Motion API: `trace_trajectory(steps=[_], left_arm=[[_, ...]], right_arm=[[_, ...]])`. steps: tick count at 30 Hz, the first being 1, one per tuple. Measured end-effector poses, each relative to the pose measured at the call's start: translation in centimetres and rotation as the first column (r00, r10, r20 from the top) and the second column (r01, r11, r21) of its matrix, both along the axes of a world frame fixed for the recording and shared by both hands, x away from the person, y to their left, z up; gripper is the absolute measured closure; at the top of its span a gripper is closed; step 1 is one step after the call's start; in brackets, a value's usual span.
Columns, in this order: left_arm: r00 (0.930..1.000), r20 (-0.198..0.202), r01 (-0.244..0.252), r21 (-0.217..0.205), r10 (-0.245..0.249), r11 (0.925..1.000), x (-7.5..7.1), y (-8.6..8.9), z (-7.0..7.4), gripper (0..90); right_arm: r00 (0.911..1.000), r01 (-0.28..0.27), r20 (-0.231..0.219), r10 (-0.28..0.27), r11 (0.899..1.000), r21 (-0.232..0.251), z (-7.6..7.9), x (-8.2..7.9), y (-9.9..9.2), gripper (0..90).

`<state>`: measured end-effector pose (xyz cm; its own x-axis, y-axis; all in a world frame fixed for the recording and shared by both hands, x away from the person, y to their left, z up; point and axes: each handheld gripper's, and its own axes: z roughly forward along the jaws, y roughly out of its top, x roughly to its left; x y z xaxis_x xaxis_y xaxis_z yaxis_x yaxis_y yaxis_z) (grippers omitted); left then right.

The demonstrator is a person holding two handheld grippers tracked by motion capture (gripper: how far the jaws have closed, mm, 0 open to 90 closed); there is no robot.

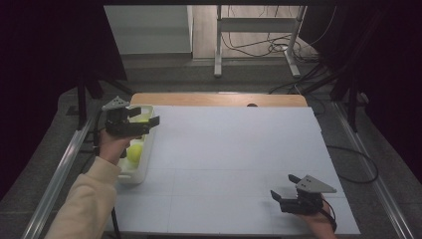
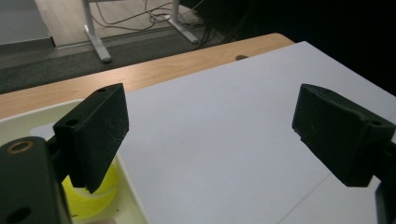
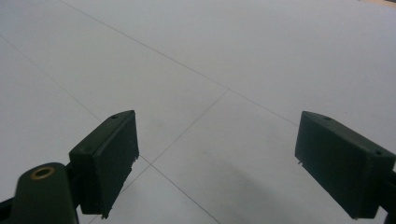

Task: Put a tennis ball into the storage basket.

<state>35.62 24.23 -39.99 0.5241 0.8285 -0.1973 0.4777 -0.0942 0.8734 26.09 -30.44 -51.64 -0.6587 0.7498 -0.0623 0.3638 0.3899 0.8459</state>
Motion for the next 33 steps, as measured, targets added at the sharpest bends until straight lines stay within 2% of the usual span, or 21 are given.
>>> trace_trajectory(steps=[3,10,15,18,24,33], left_arm=[[0.9997,0.011,0.024,-0.013,-0.024,0.9996,-0.8,-0.6,-0.2,11.4],[0.9963,0.025,0.083,-0.013,-0.082,0.9965,-2.1,-1.8,-0.7,11.3],[0.9941,0.029,0.105,-0.015,-0.105,0.9943,-2.9,-2.4,-1.2,11.3],[0.9906,0.026,0.135,-0.011,-0.135,0.9908,-3.6,-3.0,-1.6,11.2],[0.9865,0.029,0.162,-0.023,-0.161,0.9865,-4.8,-3.8,-2.7,11.3],[0.9797,0.028,0.199,0.001,-0.199,0.9801,-6.5,-5.0,-4.0,11.3]], right_arm=[[1.0,-0.001,-0.002,0.001,1.0,-0.002,0.0,0.0,0.0,13.9],[1.0,-0.005,-0.005,0.005,1.0,-0.001,0.0,0.0,0.0,13.8],[0.9999,-0.01,-0.01,0.01,1.0,0.002,-0.1,0.0,0.1,13.8],[0.9999,-0.011,-0.009,0.011,1.0,0.003,-0.1,0.0,0.1,13.8],[0.9999,-0.013,-0.008,0.013,1.0,0.003,0.0,0.0,0.1,13.8],[0.9999,-0.013,-0.01,0.013,1.0,0.005,0.0,0.0,0.1,13.8]])
